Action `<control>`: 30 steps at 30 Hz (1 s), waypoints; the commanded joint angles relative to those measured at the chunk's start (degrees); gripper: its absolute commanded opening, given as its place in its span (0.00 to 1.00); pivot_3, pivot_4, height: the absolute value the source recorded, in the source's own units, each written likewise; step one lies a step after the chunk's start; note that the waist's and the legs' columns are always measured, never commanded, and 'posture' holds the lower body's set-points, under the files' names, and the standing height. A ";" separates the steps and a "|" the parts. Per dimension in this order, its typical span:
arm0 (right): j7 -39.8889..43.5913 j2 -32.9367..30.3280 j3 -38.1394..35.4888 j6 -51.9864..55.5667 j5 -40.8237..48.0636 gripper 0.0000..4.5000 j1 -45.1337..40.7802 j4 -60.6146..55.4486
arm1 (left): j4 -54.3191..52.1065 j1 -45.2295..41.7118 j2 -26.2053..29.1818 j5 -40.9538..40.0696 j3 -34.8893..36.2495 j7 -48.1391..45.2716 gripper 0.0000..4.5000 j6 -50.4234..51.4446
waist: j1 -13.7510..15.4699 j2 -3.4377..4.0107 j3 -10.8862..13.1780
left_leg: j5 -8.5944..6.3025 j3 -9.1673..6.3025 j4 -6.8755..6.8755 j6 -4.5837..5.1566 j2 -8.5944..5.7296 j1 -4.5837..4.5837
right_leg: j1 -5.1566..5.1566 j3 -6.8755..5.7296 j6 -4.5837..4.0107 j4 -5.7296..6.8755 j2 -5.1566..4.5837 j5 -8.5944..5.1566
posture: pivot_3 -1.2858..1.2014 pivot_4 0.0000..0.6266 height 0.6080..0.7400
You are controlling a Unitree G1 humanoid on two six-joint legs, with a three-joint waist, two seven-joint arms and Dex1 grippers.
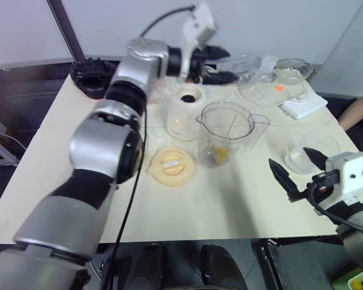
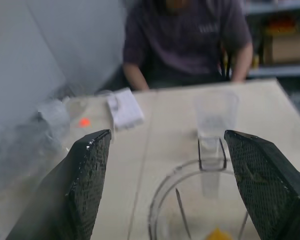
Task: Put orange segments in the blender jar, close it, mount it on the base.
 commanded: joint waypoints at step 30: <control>-7.23 -1.87 -3.78 -20.86 -23.16 1.00 -26.29 63.19 | -88.12 57.00 19.35 -24.32 -6.53 9.00 0.84 43.43 | -0.75 0.66 -0.01 | -0.02 0.07 -0.05 -0.14 -0.03 0.10 | 0.06 0.15 -0.25 -0.01 -0.11 -0.09 | 0.52 0.24 1.00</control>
